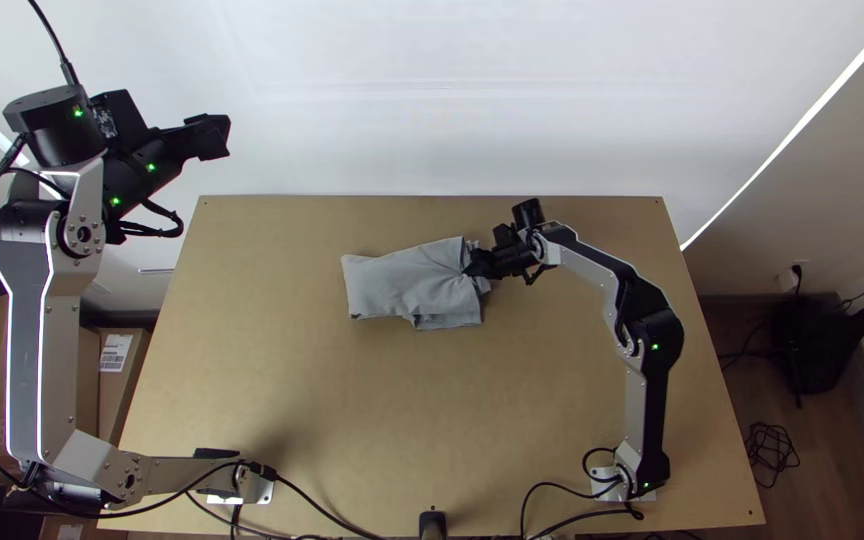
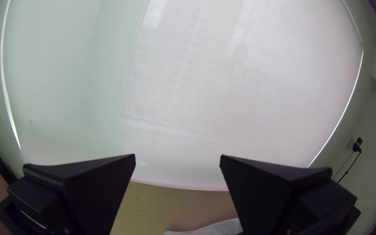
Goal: Fold the t-shirt
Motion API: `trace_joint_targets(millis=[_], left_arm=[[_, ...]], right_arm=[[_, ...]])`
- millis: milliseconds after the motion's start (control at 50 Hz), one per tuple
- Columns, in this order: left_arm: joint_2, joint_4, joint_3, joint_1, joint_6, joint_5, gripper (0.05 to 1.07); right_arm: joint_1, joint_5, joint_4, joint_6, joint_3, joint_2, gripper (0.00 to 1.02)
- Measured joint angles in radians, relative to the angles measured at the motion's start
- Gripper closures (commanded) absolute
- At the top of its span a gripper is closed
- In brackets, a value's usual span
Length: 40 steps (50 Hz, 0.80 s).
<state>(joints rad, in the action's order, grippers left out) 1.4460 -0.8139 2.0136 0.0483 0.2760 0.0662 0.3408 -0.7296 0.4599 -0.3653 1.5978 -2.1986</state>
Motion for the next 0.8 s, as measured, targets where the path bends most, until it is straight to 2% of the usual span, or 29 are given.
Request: trace_joint_targets(millis=[140,320,560,800], left_arm=[[0.0,0.0,0.0,0.0,0.0,0.0,0.1],[0.0,0.001,0.0,-0.001,0.0,0.0,0.1],[0.0,0.009,-0.015,-0.01,0.001,0.0,0.1],[0.0,0.04,-0.028,-0.01,0.001,0.0,0.1]], right_arm=[[-0.072,-0.01,0.0,0.0,-0.009,0.0,1.0],[-0.242,-0.018,0.0,0.001,-0.055,0.028,1.0],[-0.476,0.061,-0.017,-0.003,-0.099,0.077,1.0],[-0.639,0.13,-0.05,-0.081,-0.1,0.097,1.0]])
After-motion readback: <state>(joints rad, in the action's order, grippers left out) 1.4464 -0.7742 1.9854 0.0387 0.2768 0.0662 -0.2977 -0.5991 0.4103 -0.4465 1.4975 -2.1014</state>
